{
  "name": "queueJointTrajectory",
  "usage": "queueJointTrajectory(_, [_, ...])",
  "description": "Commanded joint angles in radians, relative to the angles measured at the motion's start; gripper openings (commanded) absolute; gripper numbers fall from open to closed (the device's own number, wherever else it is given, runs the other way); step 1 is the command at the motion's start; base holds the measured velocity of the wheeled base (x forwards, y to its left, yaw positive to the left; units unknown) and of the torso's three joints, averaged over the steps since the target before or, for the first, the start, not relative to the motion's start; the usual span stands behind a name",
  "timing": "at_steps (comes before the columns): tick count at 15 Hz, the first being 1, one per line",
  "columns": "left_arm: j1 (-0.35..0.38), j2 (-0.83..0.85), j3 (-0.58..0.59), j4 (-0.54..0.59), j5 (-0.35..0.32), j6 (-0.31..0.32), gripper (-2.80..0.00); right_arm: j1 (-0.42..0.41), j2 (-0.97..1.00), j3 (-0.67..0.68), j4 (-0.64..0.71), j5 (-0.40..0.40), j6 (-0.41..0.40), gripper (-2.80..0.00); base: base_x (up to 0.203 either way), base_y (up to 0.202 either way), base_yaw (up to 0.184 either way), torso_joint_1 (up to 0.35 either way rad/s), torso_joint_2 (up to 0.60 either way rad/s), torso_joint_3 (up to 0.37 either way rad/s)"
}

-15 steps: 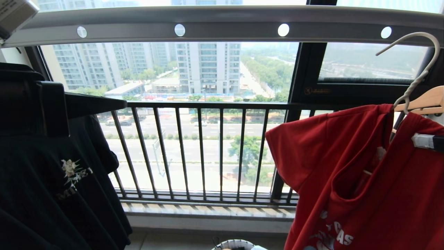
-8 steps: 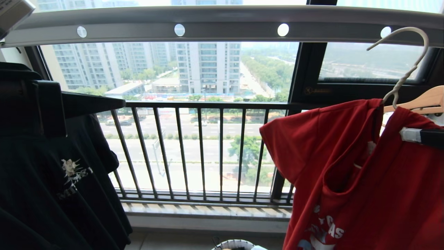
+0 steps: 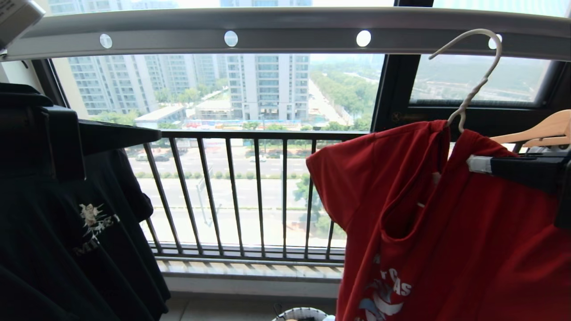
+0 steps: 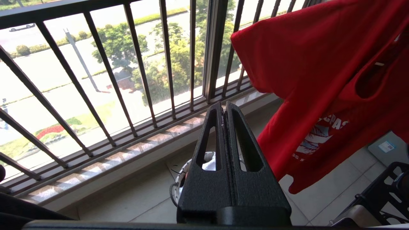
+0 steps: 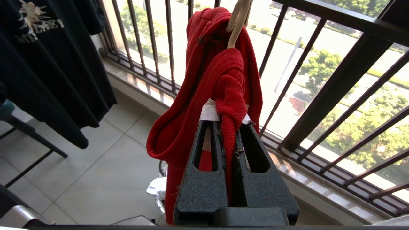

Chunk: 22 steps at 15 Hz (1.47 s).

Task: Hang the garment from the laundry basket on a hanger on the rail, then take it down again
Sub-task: Hang the clothes rack on the clothesline

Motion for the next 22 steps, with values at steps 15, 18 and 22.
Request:
queueJointTrajectory(15, [0.001,-0.033,0.002,0.0,0.001,0.0,-2.8,0.098,0.269,-0.121,-0.203,-0.105,-0.007,-2.8,0.0,0.0,0.0,0.0,0.0,0.0])
queueJointTrajectory(18, [0.007,-0.037,0.002,-0.001,0.001,0.0,-2.8,0.094,0.318,-0.148,-0.21,-0.105,-0.004,-2.8,0.0,0.0,0.0,0.0,0.0,0.0])
queueJointTrajectory(22, [0.024,-0.043,0.002,-0.003,0.001,0.0,-2.8,0.06,0.369,-0.192,-0.243,-0.106,-0.004,-2.8,0.0,0.0,0.0,0.0,0.0,0.0])
